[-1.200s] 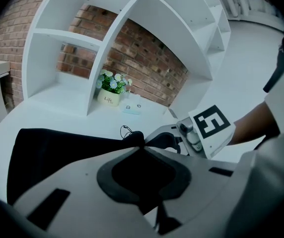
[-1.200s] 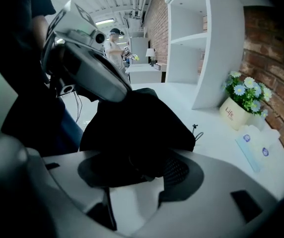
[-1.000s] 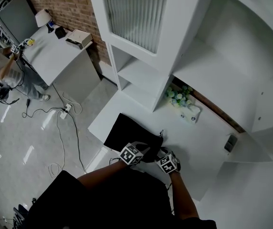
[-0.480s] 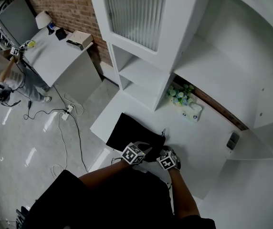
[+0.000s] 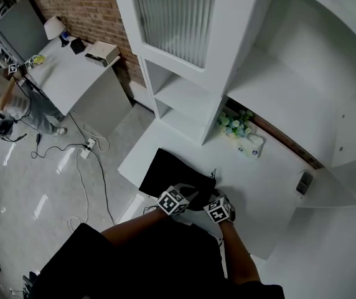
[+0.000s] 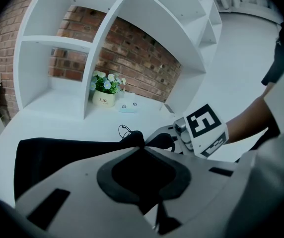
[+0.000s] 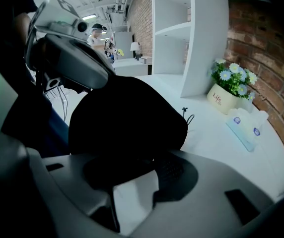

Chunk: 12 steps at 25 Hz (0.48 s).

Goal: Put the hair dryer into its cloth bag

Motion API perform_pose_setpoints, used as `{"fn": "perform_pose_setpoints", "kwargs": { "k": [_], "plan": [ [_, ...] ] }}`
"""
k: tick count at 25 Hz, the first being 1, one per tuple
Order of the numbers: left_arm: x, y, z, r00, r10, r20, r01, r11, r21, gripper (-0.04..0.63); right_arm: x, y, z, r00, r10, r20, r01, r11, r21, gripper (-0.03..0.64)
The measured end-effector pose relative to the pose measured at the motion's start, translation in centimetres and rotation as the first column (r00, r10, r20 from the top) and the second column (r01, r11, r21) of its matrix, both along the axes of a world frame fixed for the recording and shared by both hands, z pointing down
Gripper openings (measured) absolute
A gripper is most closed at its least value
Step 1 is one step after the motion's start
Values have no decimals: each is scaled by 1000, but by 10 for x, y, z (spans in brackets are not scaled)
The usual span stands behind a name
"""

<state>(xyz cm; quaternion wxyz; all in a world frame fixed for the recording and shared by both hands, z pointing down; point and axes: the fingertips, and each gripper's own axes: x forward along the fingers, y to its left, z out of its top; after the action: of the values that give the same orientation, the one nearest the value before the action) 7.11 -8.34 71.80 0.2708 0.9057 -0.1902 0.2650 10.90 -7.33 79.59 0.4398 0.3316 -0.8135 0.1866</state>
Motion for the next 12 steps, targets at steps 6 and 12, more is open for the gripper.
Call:
{"fn": "perform_pose_setpoints", "kwargs": {
  "k": [6, 12],
  "plan": [
    [1, -6, -8, 999, -13, -34, 12, 1000, -3, 35, -23, -9, -12, 999, -16, 47, 15, 1000, 14, 189],
    [-8, -13, -17, 999, -27, -30, 30, 997, 76, 35, -39, -21, -15, 993, -23, 116, 19, 999, 35, 189]
  ]
}}
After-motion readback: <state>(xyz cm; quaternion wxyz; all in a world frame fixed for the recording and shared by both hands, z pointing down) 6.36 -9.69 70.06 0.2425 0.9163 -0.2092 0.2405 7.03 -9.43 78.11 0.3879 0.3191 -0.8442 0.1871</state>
